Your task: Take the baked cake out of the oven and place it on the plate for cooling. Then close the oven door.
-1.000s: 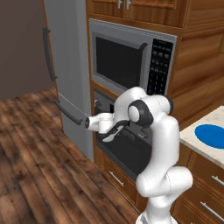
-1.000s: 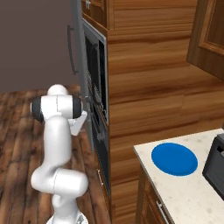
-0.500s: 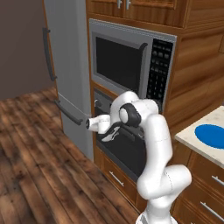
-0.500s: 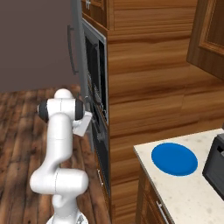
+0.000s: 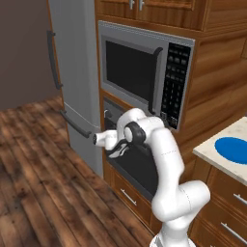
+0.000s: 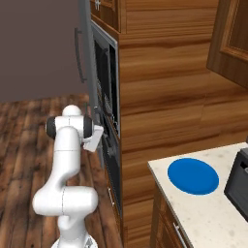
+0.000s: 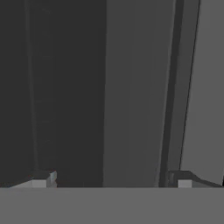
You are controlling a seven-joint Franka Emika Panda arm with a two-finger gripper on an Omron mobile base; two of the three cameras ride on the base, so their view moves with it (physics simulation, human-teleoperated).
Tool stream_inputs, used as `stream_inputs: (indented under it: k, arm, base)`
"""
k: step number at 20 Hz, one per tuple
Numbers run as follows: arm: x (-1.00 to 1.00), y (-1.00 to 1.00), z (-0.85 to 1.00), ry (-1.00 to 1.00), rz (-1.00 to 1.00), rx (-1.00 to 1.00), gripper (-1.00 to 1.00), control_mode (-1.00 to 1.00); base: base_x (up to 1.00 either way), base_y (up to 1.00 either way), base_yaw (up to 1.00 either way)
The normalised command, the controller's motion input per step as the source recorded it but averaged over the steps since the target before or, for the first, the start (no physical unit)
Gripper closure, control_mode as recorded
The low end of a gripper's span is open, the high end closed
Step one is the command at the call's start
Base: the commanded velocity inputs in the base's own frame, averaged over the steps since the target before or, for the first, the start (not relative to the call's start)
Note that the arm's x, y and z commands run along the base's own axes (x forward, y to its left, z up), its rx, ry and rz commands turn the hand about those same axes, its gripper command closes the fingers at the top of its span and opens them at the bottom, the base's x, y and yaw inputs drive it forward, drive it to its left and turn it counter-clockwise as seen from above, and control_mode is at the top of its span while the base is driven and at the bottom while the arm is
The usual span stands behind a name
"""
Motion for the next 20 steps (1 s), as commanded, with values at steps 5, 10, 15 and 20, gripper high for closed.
stream_inputs:
  k: [5, 10, 15, 20]
  arm:
    - [0.38, -0.19, -0.08, 0.00, 0.00, 0.00, -1.00, -1.00]
    - [0.28, -0.38, 0.00, -0.01, 0.00, 0.00, -1.00, -1.00]
    - [0.09, -0.55, 0.00, -0.07, 0.01, 0.01, -1.00, -1.00]
    - [0.02, -0.63, 0.01, -0.09, 0.04, 0.01, -1.00, -1.00]
  base:
    - [0.00, 0.00, 0.00]
    - [0.00, 0.00, 0.00]
    - [0.00, 0.00, 0.00]
    - [0.00, 0.00, 0.00]
